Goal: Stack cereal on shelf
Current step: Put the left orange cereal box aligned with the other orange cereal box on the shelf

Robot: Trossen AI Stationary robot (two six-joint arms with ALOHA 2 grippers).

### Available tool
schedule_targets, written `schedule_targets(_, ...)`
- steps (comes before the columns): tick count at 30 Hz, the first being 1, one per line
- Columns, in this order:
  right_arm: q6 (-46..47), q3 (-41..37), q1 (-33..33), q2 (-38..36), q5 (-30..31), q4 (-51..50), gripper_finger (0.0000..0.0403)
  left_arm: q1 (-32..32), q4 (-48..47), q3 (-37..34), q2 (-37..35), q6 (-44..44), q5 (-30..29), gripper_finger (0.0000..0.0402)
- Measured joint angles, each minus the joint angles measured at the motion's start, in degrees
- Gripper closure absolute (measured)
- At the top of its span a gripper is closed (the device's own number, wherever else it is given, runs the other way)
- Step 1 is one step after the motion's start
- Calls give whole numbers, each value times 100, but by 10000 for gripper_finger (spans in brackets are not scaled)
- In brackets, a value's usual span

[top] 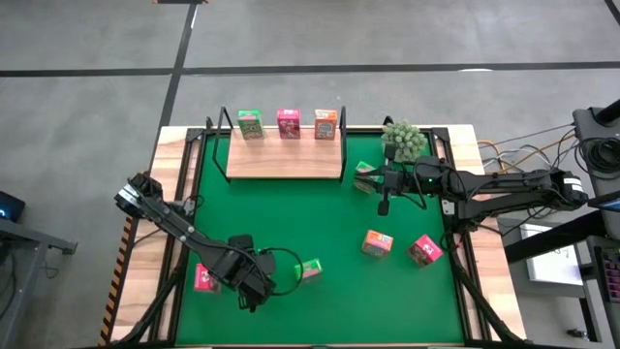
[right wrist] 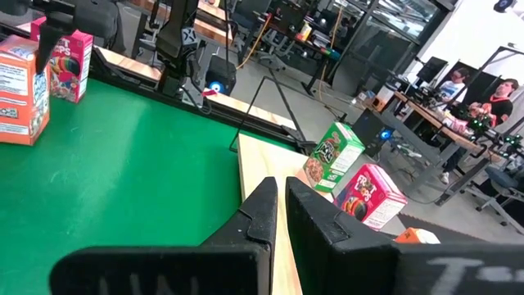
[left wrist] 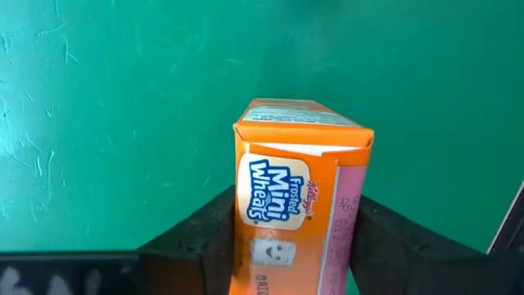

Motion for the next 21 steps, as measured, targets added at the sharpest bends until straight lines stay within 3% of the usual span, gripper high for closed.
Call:
schedule_targets(11, 86, 0, 0, 2, 0, -14, 385, 350, -619, 761, -2, 798, 18, 258)
schedule_targets(21, 199, 0, 0, 2, -2, -67, 385, 1530, -841, 1340, -43, 3105, -150, 258)
